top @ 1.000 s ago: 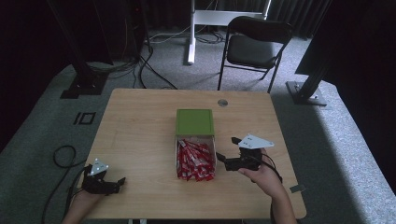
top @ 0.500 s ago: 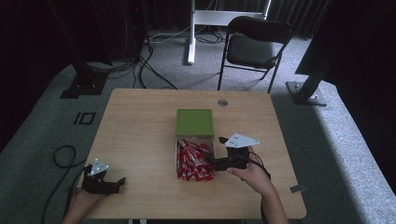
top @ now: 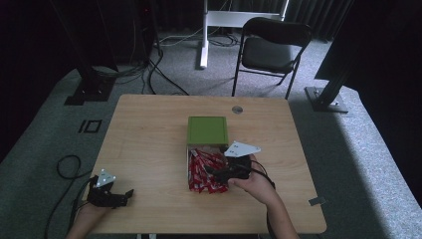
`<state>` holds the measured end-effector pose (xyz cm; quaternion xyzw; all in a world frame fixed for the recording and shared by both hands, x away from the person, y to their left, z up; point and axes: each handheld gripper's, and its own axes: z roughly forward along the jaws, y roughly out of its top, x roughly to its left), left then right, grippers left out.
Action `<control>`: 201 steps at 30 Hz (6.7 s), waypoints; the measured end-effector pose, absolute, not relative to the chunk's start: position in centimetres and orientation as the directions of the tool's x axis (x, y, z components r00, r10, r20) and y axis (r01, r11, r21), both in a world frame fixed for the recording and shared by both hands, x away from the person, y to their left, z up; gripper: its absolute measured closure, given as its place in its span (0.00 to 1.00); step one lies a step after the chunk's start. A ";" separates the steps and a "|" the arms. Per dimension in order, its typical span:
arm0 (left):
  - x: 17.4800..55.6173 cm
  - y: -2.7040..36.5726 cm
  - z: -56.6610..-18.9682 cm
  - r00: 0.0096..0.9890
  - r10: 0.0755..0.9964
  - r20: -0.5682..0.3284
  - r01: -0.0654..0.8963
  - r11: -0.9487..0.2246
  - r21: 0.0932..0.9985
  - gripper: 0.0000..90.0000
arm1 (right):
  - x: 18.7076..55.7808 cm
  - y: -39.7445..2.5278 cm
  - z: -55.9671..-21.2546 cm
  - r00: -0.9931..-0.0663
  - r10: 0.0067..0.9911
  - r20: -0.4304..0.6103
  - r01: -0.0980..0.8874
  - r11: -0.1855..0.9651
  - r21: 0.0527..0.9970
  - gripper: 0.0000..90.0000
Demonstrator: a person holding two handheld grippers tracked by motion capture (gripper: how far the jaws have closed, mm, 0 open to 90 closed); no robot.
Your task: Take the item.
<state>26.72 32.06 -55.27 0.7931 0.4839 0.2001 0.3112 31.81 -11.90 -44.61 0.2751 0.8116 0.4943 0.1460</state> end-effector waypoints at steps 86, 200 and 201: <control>26.7 32.1 -55.3 0.451 0.892 0.016 0.642 -0.337 0.689 0.02 | 31.9 -7.1 -45.9 -0.606 0.782 0.142 0.545 0.279 0.790 0.93; 26.7 32.1 -55.3 0.451 0.892 0.015 0.643 -0.337 0.688 0.02 | 37.2 -16.1 -53.9 -0.163 0.927 0.338 0.616 -0.172 0.769 0.93; 26.7 32.1 -55.3 0.451 0.892 0.015 0.643 -0.337 0.687 0.02 | 37.3 -16.0 -54.0 -0.163 0.929 0.331 0.620 -0.165 0.767 0.93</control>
